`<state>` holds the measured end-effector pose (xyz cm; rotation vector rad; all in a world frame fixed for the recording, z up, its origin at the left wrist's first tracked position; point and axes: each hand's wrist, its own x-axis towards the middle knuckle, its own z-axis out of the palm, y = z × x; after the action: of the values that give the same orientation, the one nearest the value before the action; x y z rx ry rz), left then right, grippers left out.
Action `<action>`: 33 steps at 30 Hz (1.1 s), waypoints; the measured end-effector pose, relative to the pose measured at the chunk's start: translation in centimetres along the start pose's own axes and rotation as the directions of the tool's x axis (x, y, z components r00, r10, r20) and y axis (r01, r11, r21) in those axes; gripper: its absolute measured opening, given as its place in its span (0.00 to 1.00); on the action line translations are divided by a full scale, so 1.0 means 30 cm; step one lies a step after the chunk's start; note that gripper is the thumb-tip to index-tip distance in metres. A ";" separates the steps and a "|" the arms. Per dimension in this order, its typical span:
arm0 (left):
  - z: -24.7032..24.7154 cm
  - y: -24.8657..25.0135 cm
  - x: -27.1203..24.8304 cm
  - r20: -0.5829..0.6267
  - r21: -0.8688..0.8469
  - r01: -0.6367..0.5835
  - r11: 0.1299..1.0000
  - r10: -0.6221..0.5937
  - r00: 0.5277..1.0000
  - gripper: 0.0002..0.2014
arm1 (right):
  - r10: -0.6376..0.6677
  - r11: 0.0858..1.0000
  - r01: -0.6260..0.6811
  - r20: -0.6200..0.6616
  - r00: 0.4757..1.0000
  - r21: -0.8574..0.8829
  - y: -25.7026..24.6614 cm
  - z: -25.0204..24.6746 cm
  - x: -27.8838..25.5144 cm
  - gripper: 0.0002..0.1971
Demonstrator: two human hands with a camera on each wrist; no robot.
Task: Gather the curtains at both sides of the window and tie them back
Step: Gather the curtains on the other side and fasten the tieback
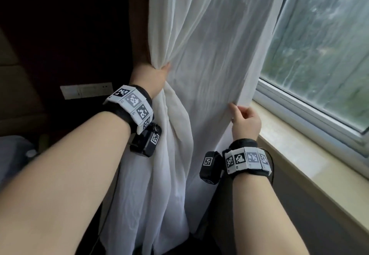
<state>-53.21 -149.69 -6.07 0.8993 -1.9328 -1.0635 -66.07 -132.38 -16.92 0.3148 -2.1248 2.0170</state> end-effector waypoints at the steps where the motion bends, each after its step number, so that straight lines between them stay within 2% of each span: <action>1: 0.016 0.003 0.001 0.006 0.001 -0.009 1.000 0.009 1.000 0.26 | -0.036 0.999 0.036 -0.015 0.999 -0.014 0.001 -0.023 -0.004 0.12; 6: 0.061 0.019 -0.011 0.054 0.033 -0.005 0.999 0.004 0.999 0.24 | -0.141 0.979 0.127 -0.082 0.987 -0.157 -0.031 -0.112 -0.007 0.15; 9: 0.078 0.038 -0.043 0.112 0.010 -0.005 1.000 0.004 0.994 0.24 | -0.192 0.979 0.185 -0.079 0.978 -0.087 -0.058 -0.123 -0.009 0.15; 11: 0.090 0.050 -0.075 0.152 -0.028 -0.006 1.000 0.010 0.988 0.25 | -0.284 0.959 0.283 0.000 0.959 -0.027 -0.075 -0.102 -0.029 0.15; 13: 0.105 0.059 -0.102 0.194 -0.098 -0.013 0.995 0.032 0.980 0.27 | -0.407 0.907 0.418 0.152 0.901 -0.049 -0.090 -0.069 -0.065 0.15; 15: 0.112 0.068 -0.126 0.242 -0.099 -0.036 0.994 0.059 0.969 0.29 | -0.516 0.811 0.574 0.323 0.793 -0.115 -0.103 -0.029 -0.110 0.11; 16: 0.115 0.072 -0.133 0.267 -0.076 -0.052 0.996 0.071 0.961 0.29 | -0.557 0.759 0.639 0.380 0.738 -0.128 -0.111 -0.008 -0.133 0.09; 18: 0.117 0.078 -0.142 0.298 -0.036 -0.084 0.996 0.091 0.950 0.27 | -0.619 0.686 0.718 0.423 0.662 -0.119 -0.125 0.036 -0.180 0.08; 20: 0.109 0.086 -0.151 0.326 -0.009 -0.092 0.996 0.090 0.941 0.21 | -0.642 0.659 0.746 0.441 0.627 -0.101 -0.140 0.066 -0.213 0.12; 22: 0.093 0.089 -0.153 0.365 0.005 -0.075 0.997 0.068 0.929 0.20 | -0.643 0.652 0.753 0.463 0.610 -0.087 -0.154 0.079 -0.221 0.16; 25: 0.072 0.087 -0.132 0.372 0.005 -0.024 1.000 0.021 0.928 0.13 | -0.583 0.696 0.718 0.562 0.587 -0.028 -0.166 0.082 -0.216 0.12; 26: 0.066 0.086 -0.125 0.343 0.039 -0.025 0.999 0.010 0.939 0.10 | -0.527 0.751 0.661 0.601 0.602 -0.004 -0.162 0.078 -0.211 0.09; 27: 0.061 0.087 -0.125 0.301 0.083 -0.032 0.996 0.005 0.954 0.07 | -0.471 0.807 0.591 0.609 0.638 0.004 -0.153 0.068 -0.204 0.07; 28: 0.057 0.084 -0.119 0.250 0.119 -0.041 0.992 0.010 0.968 0.07 | -0.436 0.854 0.521 0.558 0.706 0.008 -0.141 0.054 -0.194 0.06; 30: 0.047 0.074 -0.103 0.173 0.156 -0.052 0.986 0.024 0.985 0.08 | -0.336 0.939 0.343 0.285 0.898 0.027 -0.104 0.029 -0.144 0.03; 31: 0.038 0.065 -0.094 0.143 0.180 -0.050 0.982 0.024 0.989 0.08 | -0.229 0.973 0.229 0.133 0.964 0.015 -0.083 0.021 -0.106 0.05; 32: 0.028 0.056 -0.081 0.117 0.209 -0.040 0.977 0.016 0.993 0.08 | -0.090 0.996 0.090 0.052 0.995 -0.009 -0.070 0.013 -0.067 0.13; 33: 0.016 0.047 -0.068 0.097 0.224 -0.028 0.974 0.006 0.995 0.09 | 0.053 0.998 -0.052 0.058 0.997 -0.019 -0.060 0.007 -0.027 0.24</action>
<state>-52.96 -147.22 -5.56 0.9679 -2.1693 -0.9036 -64.76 -132.67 -15.45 0.3224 -2.2065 2.0405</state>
